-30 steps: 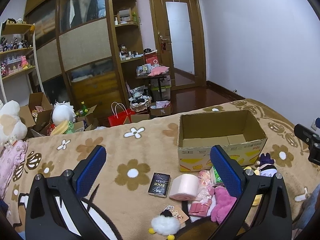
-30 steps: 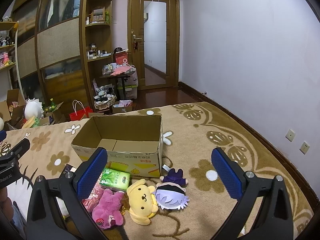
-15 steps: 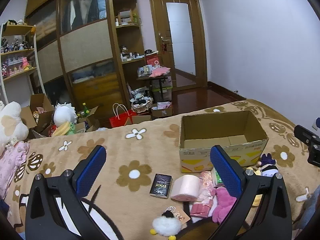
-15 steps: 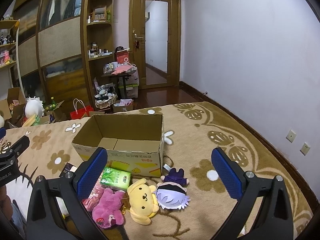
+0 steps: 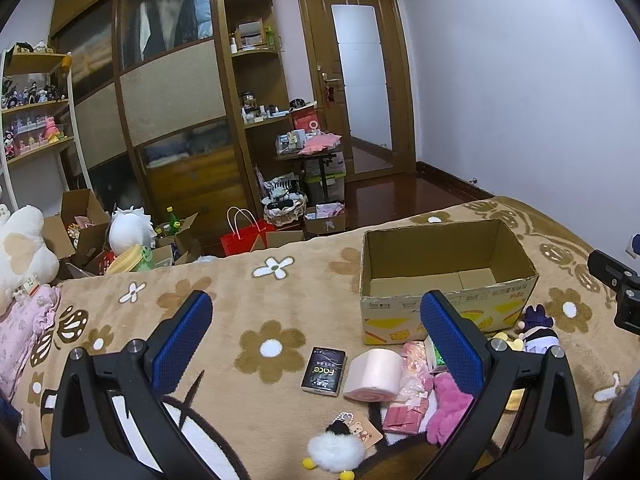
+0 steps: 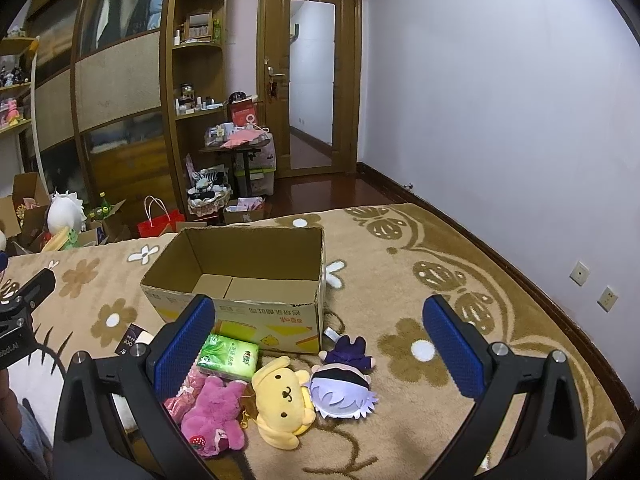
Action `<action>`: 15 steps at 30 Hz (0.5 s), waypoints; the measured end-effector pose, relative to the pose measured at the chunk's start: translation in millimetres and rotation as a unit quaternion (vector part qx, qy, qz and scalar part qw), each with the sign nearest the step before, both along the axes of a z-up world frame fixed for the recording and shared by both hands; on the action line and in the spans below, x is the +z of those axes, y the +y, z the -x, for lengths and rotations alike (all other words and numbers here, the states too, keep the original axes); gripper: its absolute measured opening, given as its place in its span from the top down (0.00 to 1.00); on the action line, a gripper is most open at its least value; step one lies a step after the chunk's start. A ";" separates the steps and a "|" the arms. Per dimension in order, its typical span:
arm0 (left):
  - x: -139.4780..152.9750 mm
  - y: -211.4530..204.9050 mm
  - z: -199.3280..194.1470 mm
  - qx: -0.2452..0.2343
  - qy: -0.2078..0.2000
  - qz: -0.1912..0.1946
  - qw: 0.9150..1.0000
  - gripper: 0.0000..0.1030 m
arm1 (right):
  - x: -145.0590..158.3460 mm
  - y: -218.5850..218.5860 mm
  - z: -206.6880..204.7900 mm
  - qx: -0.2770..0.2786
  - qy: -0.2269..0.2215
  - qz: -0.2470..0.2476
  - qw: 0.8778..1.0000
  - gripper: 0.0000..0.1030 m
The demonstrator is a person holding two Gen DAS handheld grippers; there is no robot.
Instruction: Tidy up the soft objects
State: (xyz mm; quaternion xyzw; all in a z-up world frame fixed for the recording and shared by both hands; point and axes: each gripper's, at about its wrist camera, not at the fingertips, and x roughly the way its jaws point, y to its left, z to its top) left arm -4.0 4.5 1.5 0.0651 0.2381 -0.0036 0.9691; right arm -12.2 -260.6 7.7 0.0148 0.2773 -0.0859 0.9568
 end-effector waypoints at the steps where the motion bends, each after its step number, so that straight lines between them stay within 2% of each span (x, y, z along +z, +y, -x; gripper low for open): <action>1: 0.0 -0.9 -0.3 0.000 0.000 0.000 1.000 0.00 | 0.1 0.0 0.0 0.000 0.000 0.000 1.000 0.00; 15: 1.8 -2.3 1.0 0.002 -0.005 -0.003 1.000 0.00 | -2.4 1.8 0.6 -0.001 0.001 0.006 1.000 0.00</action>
